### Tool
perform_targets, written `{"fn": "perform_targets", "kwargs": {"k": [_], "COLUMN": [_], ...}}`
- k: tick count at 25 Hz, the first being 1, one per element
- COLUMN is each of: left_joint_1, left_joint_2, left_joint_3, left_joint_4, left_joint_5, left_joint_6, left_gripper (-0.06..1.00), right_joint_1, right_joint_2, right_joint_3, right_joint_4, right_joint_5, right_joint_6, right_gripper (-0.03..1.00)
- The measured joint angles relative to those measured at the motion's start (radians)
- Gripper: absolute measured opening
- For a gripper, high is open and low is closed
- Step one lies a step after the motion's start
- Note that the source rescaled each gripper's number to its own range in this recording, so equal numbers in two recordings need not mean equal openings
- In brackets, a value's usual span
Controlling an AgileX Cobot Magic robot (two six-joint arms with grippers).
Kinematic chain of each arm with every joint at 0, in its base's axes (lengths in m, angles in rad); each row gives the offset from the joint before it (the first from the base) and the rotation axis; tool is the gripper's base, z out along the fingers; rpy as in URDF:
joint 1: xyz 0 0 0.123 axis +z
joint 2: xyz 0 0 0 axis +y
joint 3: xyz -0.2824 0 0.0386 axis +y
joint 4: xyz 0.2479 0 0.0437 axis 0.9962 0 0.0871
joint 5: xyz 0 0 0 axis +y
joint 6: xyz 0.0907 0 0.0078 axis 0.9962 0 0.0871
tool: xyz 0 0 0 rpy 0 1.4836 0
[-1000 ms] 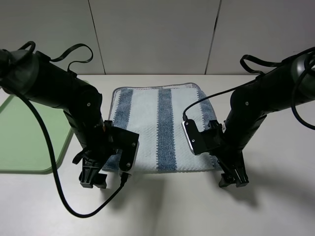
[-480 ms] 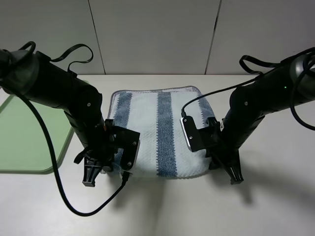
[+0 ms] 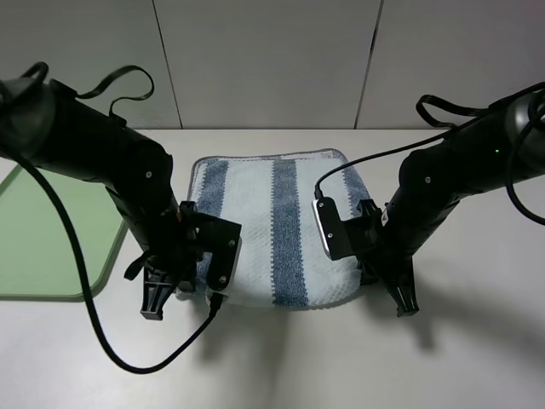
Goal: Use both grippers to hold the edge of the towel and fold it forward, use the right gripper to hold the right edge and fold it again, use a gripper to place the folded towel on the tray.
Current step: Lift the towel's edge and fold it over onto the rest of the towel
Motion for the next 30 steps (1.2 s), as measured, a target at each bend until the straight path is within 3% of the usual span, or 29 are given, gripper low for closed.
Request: {"fn": "perform_targets", "kwargs": {"k": [7,19,30], "left_joint_1": [-0.008,-0.161,-0.163], "left_joint_2": [-0.146,-0.241,-0.388], "left_joint_3": [0.0,0.0,0.001], "left_joint_4": [-0.034,-0.041,-0.063], "left_joint_5": [0.106,0.287,0.429], "left_joint_6": [0.0,-0.054,-0.143], "left_gripper": [0.0,0.0,0.0], "right_joint_1": [0.0,0.0,0.003], "right_joint_2": [-0.159,-0.396,-0.506], "right_joint_3": [0.002,0.002,0.002], "right_joint_4": [-0.003,0.029,0.056], "right_joint_5": [0.123,0.374,0.559], "right_joint_6": [0.008,0.079,0.086], "right_gripper": [0.0,0.0,0.0]}}
